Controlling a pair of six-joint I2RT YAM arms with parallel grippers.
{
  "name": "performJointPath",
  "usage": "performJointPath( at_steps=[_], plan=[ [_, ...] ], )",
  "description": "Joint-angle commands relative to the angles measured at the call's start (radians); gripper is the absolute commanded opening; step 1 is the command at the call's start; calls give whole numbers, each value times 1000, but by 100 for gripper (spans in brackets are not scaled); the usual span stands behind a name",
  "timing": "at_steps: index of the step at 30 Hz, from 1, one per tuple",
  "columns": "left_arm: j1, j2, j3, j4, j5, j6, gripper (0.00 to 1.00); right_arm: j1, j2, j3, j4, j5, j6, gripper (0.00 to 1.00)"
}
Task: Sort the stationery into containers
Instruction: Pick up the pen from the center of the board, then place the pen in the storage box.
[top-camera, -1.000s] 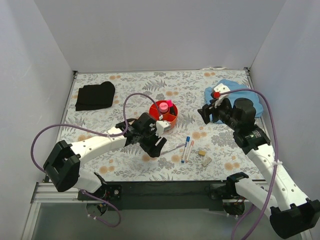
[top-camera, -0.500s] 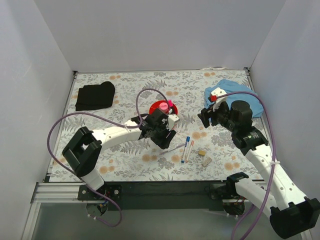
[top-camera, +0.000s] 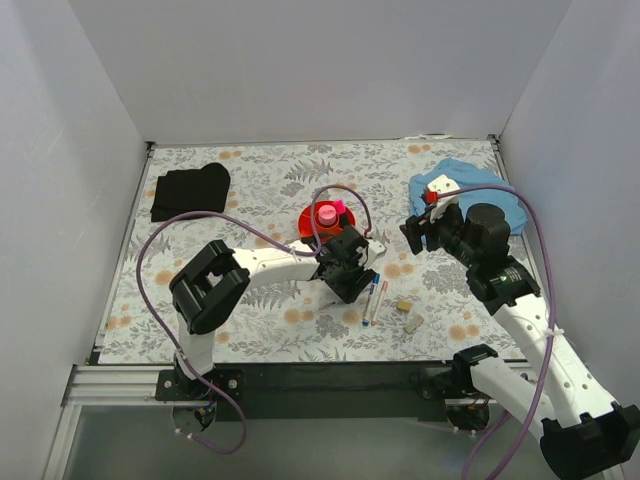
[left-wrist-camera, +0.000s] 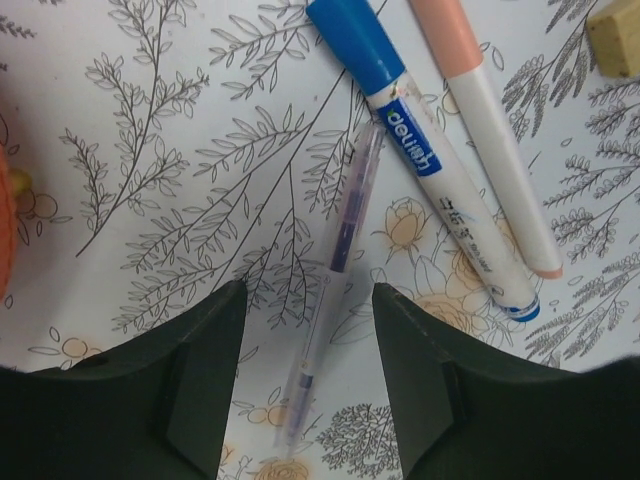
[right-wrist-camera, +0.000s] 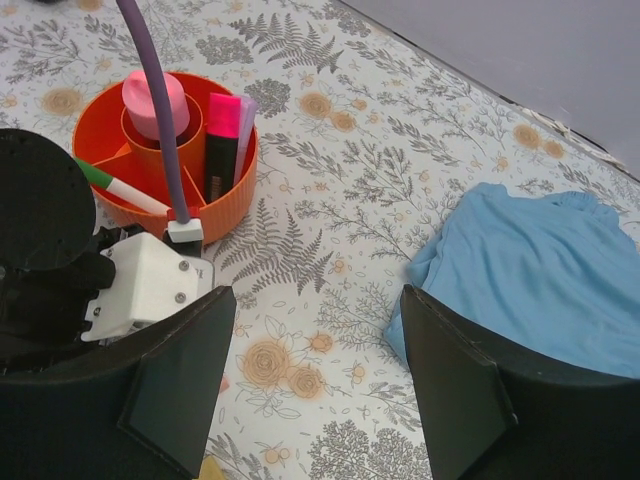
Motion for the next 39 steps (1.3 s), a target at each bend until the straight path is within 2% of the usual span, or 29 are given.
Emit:
performJointPath(
  at_steps=[1,5,8,9,12,14,18,22,23,26,29,32,34,35,37,38,39],
  plan=[
    [-46,22,26,25,-83,2,52,-5,-26,-6,20,26,-6,76],
    [-78,43,-3,28,-100,13,43,-7,-42,-13,20,26,-3,76],
    [-109,60,-41,27,-99,9,32,-8,-54,-19,20,27,-8,76],
    [-118,72,-62,27,-100,8,25,-7,-56,-21,20,29,-11,76],
    [-137,91,-99,37,-99,-7,16,-7,-66,-19,20,35,-25,76],
    [-140,104,-104,40,-110,-1,0,-8,-69,-13,18,42,-31,76],
    [-125,59,-89,-21,-108,23,0,-8,-65,14,12,97,-22,76],
    [-62,-163,-63,-76,-42,69,0,-10,-45,34,12,125,-14,72],
    [-49,-260,-49,-85,-31,83,0,-8,-40,37,12,122,-14,72],
    [13,-380,17,-93,-15,132,0,-11,-8,45,12,130,-6,70],
    [93,-432,51,-78,-1,163,0,-17,33,70,12,124,0,69],
    [187,-510,2,77,-27,167,0,-28,79,109,11,110,-5,68],
    [245,-582,-119,296,-54,167,0,-30,113,135,11,102,-18,66],
    [257,-609,-176,488,-67,167,0,-30,127,145,11,99,-23,66],
    [292,-653,-318,679,-67,170,0,-30,157,169,9,99,-26,66],
    [302,-653,-355,852,-55,174,0,-31,170,180,8,95,-32,65],
    [311,-646,-394,914,-65,171,0,-30,190,189,2,96,-34,65]
  ],
)
